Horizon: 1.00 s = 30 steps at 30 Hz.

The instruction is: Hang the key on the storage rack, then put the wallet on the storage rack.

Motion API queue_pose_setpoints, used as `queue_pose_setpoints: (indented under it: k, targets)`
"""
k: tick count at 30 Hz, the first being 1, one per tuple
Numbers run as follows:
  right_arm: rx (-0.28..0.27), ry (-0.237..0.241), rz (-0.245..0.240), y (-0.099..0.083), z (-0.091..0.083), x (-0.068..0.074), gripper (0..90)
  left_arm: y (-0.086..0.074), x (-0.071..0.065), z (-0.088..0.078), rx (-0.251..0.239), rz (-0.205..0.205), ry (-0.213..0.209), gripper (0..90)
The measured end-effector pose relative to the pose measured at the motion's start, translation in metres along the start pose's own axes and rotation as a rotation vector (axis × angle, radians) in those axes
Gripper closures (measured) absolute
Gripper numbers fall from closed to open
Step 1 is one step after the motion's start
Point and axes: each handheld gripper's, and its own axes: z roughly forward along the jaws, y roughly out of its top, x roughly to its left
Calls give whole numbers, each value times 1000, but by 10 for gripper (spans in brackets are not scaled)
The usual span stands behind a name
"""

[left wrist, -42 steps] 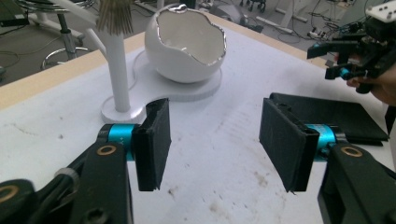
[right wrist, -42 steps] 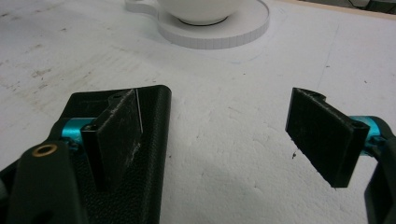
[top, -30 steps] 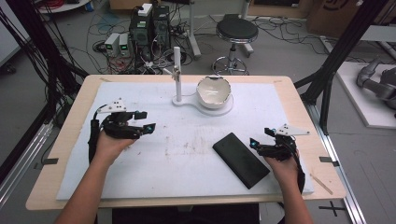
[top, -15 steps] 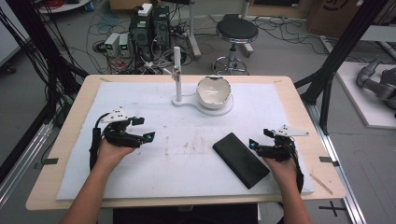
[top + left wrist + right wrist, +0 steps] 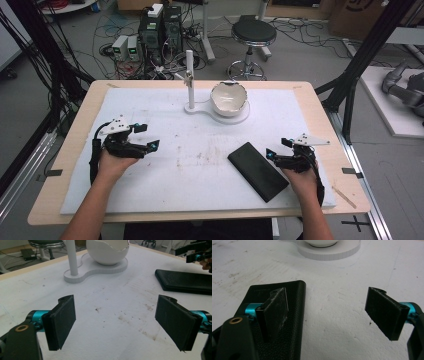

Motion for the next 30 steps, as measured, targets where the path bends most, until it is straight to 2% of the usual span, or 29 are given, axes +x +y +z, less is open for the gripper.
queue_pose_setpoints:
  k: [10, 16, 24, 30]
  targets:
    - [14, 20, 0, -1, -2, 1, 188, -1, -2, 1, 1, 3, -6, 169]
    - [22, 54, -8, 1, 0, 4, 188, -3, 3, 2, -5, -22, -18, 169]
    - [59, 119, -41, -1, 1, 9, 189, -2, -3, 0, 15, 9, 1, 170]
    - [116, 158, -49, -3, 6, 13, 189, -5, 0, -3, 14, -2, 12, 171]
